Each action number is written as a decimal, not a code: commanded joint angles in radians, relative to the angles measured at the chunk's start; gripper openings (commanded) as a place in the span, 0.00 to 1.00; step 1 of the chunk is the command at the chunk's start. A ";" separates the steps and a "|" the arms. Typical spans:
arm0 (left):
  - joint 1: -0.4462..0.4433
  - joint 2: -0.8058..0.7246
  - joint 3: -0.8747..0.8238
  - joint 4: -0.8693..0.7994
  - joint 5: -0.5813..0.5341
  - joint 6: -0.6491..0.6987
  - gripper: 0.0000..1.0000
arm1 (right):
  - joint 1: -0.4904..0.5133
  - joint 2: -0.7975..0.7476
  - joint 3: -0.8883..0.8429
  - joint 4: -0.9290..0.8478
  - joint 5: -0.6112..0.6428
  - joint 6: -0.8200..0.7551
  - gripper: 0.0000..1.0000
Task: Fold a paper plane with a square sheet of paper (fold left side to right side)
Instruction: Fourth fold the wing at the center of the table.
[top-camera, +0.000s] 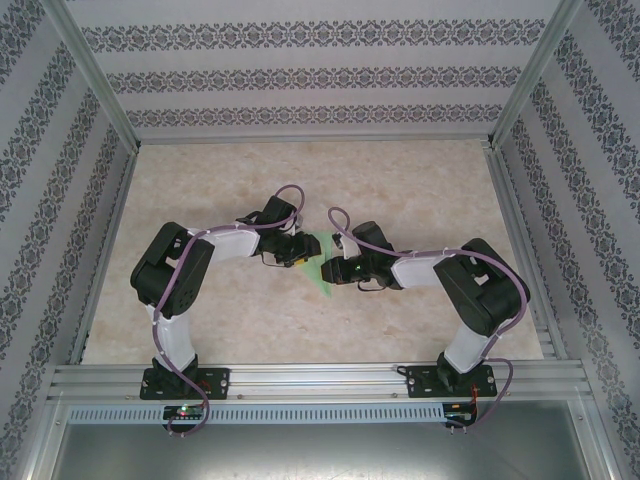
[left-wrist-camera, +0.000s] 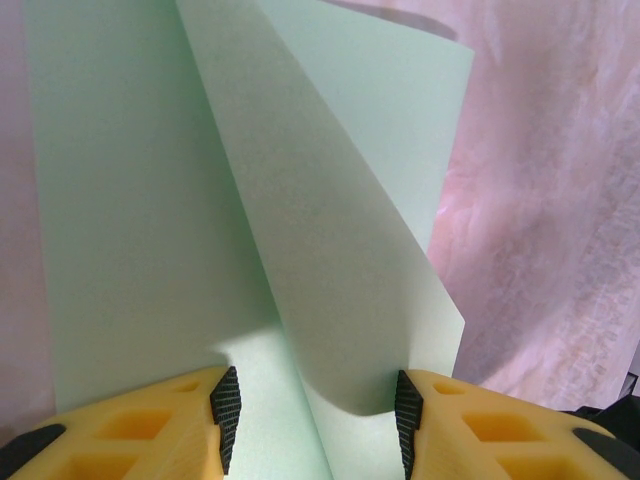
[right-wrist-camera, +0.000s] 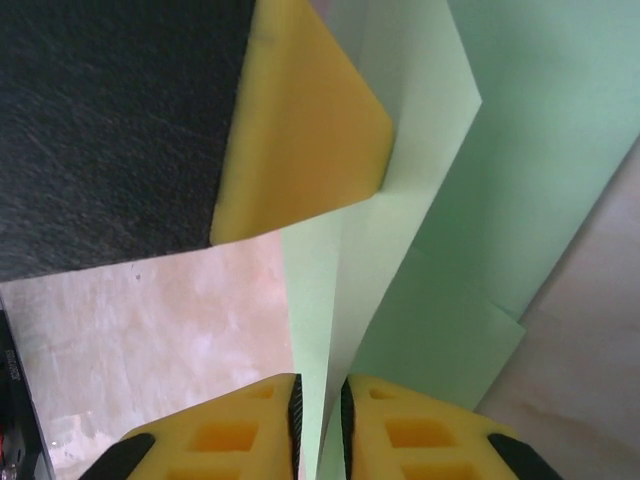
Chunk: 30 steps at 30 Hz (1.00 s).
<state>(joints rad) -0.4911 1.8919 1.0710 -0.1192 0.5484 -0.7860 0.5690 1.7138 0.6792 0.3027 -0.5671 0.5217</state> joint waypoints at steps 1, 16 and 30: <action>-0.013 0.012 -0.015 -0.012 -0.022 0.014 0.49 | -0.017 -0.028 -0.008 0.003 -0.015 0.002 0.23; -0.014 0.006 -0.014 -0.011 -0.021 0.016 0.49 | -0.148 -0.034 -0.008 0.136 -0.154 0.166 0.33; -0.014 0.008 -0.017 -0.006 -0.019 0.011 0.49 | -0.155 0.105 0.087 0.155 -0.156 0.287 0.32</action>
<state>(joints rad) -0.4911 1.8919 1.0710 -0.1192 0.5484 -0.7860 0.4206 1.7912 0.7467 0.4232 -0.6979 0.7776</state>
